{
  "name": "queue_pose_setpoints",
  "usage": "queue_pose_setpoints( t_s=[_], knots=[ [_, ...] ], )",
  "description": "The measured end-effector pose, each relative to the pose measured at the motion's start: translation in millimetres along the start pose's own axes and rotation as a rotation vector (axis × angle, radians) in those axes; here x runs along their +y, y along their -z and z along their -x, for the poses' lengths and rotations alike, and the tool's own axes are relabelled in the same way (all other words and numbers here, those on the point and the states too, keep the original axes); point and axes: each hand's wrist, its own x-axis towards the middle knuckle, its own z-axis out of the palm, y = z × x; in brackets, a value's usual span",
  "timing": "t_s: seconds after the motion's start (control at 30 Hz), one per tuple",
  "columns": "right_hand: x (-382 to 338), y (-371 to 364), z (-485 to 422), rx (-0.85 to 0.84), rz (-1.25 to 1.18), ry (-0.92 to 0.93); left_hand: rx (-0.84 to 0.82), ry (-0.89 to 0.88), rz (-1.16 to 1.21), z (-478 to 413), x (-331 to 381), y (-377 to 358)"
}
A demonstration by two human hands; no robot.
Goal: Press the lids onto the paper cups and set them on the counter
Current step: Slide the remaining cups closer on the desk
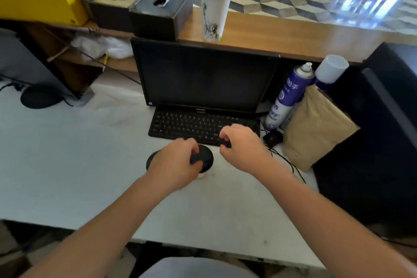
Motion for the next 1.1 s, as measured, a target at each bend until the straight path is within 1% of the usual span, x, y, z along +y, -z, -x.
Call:
queue_pose_setpoints(
  t_s=[0.1,0.17,0.27,0.43,0.6,0.83,1.03,1.1],
  knots=[
    [4,-27,15,-0.108,-0.009,-0.072,-0.114,0.086,0.067,22,-19,-36],
    [7,-44,23,-0.174,-0.027,-0.121,-0.158,0.141,0.117,29,-30,-58],
    [7,-68,29,-0.259,-0.035,-0.169,-0.171,0.227,0.174,32,-44,-87],
    [6,-98,30,-0.326,-0.044,-0.226,-0.155,0.273,0.161,31,-63,-127],
    [9,-118,25,-0.346,-0.089,-0.296,-0.143,0.287,0.134,27,-74,-155],
    [7,-141,9,-0.299,-0.252,-0.401,-0.233,0.226,-0.116,33,-85,-194],
    [4,-154,-5,-0.336,-0.402,-0.495,-0.221,0.185,-0.179,44,-93,-222],
    [5,-158,-8,-0.324,-0.457,-0.530,-0.222,0.164,-0.199,49,-97,-232]
  ],
)
